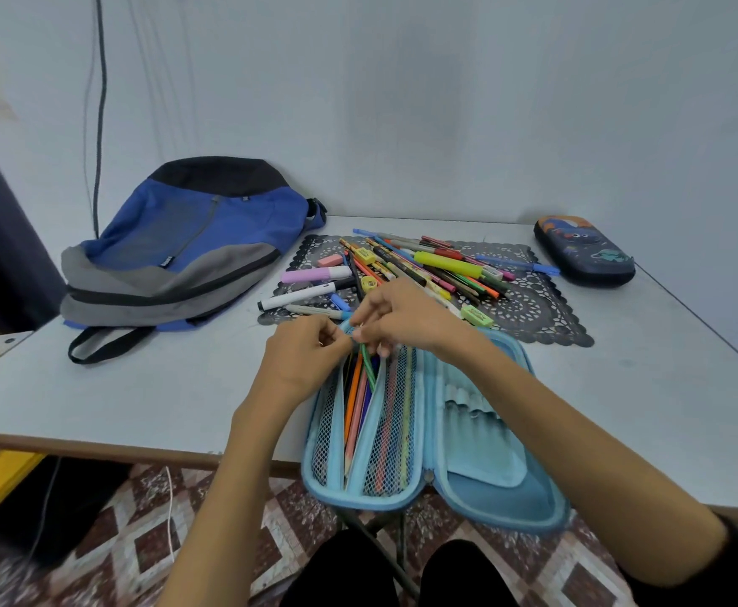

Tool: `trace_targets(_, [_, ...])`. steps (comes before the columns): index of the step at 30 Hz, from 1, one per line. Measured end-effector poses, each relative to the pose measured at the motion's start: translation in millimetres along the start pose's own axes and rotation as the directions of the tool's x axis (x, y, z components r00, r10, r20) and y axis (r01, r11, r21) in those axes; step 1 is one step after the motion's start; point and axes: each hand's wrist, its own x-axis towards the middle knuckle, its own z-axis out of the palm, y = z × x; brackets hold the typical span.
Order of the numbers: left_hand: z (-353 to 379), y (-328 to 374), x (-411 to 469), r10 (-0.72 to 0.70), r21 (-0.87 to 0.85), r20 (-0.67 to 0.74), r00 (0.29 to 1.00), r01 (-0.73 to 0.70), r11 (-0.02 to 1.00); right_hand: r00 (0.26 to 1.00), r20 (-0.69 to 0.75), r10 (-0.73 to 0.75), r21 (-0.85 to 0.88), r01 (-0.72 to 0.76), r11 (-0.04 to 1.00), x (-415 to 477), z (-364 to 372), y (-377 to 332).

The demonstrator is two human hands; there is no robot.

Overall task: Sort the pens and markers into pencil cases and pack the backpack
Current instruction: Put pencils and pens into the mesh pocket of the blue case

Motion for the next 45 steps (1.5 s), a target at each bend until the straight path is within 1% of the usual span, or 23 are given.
trace_targets(4, [-0.7,0.2,0.0,-0.005,-0.012,0.005,1.000,0.005,1.000,1.000,0.026,0.016,-0.251,-0.009,0.968,0.3,-0.3,-2.8])
trace_targets(6, [-0.8,-0.2,0.3,-0.006,-0.015,0.006,1.000,0.006,1.000,0.995,0.098,0.035,-0.349,0.001,0.937,-3.1,-1.0,-7.1])
trace_targets(8, [-0.4,-0.6,0.3,-0.006,-0.015,0.007,1.000,0.006,1.000,0.987,0.155,0.047,-0.415,0.022,0.909,-6.4,0.7,-10.2])
trace_targets(11, [1.1,-0.9,0.2,-0.002,-0.015,0.002,1.000,0.002,1.000,0.986,0.157,0.063,-0.479,0.020,0.878,-9.0,3.3,-14.7])
trace_targets(15, [2.4,-1.4,0.7,0.007,-0.025,0.000,1.000,-0.007,1.000,0.976,0.183,0.118,-0.468,-0.019,0.883,-10.2,2.5,-20.6])
trace_targets(18, [2.4,-2.4,0.7,0.026,0.001,0.028,0.999,-0.027,1.000,0.978,0.156,0.136,-0.399,-0.064,0.915,-11.6,0.6,-21.7])
trace_targets(22, [3.7,-3.6,0.5,0.059,0.015,0.124,0.990,-0.062,0.998,0.991,0.086,0.107,-0.291,-0.077,0.954,-12.4,0.2,-18.5])
trace_targets(28, [3.4,-3.0,-0.5,0.094,0.010,0.191,0.977,-0.097,0.995,1.000,0.002,0.027,-0.198,-0.026,0.980,-9.7,4.9,-16.1])
trace_targets(34, [7.7,-2.5,-1.6,0.103,0.083,0.159,0.982,-0.117,0.990,1.000,-0.013,-0.013,-0.145,0.011,0.989,-10.7,4.6,-15.1])
trace_targets(38, [10.6,-2.4,0.3,0.084,0.111,0.150,0.985,-0.101,0.989,1.000,-0.012,-0.021,-0.128,0.019,0.992,-11.0,4.8,-12.9])
trace_targets(42, [16.3,-1.1,-1.0,0.075,0.199,0.062,0.995,-0.086,0.976,1.000,-0.012,-0.017,-0.127,0.016,0.992,-9.9,5.4,-10.4])
trace_targets(44, [16.9,-3.5,-0.6,0.067,0.198,0.050,0.997,-0.076,0.977,1.000,-0.003,-0.005,-0.118,0.005,0.993,-9.8,5.3,-8.6])
trace_targets(45, [16.3,-4.7,0.2,0.058,0.182,0.067,0.996,-0.069,0.981,1.000,0.002,-0.001,-0.109,0.001,0.994,-9.9,5.1,-7.8])
